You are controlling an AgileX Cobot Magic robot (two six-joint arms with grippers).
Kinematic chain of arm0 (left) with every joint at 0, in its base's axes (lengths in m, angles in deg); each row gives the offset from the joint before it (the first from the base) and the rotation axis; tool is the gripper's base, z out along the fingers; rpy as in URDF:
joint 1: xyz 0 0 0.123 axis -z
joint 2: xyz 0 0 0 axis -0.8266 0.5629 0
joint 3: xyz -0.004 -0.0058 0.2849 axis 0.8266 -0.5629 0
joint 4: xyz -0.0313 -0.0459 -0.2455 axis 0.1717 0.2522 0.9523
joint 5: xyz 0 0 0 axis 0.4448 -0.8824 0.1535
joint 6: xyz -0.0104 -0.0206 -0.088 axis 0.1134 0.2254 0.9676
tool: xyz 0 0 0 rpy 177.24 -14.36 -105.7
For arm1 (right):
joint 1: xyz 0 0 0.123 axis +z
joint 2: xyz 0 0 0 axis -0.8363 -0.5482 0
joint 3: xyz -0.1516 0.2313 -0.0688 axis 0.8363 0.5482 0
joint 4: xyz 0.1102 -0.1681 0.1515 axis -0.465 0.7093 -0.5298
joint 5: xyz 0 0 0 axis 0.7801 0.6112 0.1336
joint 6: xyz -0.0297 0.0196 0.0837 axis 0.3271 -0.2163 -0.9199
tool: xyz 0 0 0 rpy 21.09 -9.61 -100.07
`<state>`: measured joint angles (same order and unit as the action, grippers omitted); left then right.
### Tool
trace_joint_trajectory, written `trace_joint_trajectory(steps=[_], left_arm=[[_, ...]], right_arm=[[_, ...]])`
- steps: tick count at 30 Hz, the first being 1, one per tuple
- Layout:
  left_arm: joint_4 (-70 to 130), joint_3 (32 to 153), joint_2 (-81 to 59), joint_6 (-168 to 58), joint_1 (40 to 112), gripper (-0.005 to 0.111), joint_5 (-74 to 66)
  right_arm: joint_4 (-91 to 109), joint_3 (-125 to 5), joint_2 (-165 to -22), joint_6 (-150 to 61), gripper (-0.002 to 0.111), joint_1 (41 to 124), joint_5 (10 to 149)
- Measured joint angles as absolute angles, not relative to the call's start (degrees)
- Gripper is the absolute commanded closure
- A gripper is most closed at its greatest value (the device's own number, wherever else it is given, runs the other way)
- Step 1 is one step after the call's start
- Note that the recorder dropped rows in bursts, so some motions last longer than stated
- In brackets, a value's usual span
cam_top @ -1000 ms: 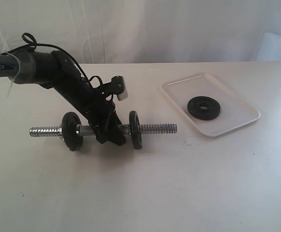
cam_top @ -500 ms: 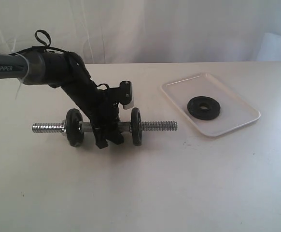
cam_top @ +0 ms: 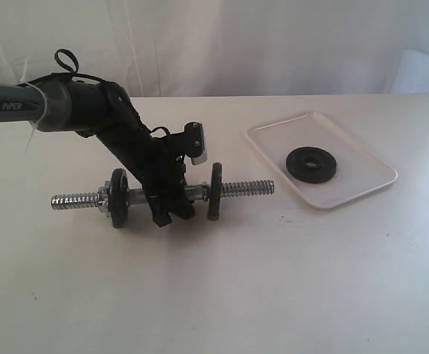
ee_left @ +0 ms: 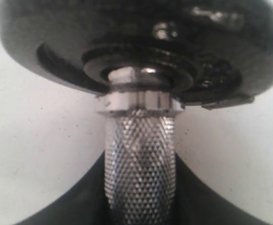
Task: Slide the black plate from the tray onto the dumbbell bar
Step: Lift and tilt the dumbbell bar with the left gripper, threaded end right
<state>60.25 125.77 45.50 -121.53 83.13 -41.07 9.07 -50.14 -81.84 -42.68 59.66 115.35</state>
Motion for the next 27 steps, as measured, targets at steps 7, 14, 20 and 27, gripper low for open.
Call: trace_joint_trajectory(steps=[7,14,20,27], left_arm=[[62.6,125.5,45.3,-121.9,83.1,0.107,-41.3],[68.5,124.6,45.0,-124.6,82.3,0.107,-42.8],[76.7,124.3,45.2,-128.2,79.3,0.107,-44.8],[82.9,124.1,45.5,-132.9,77.1,0.107,-47.0]], right_arm=[[9.1,-50.1,-81.8,-42.7,0.108,59.7,114.7],[9.1,-50.1,-81.8,-42.7,0.108,59.7,114.6],[9.1,-50.1,-81.8,-42.7,0.108,59.7,114.5],[9.1,-50.1,-81.8,-42.7,0.108,59.7,114.5]])
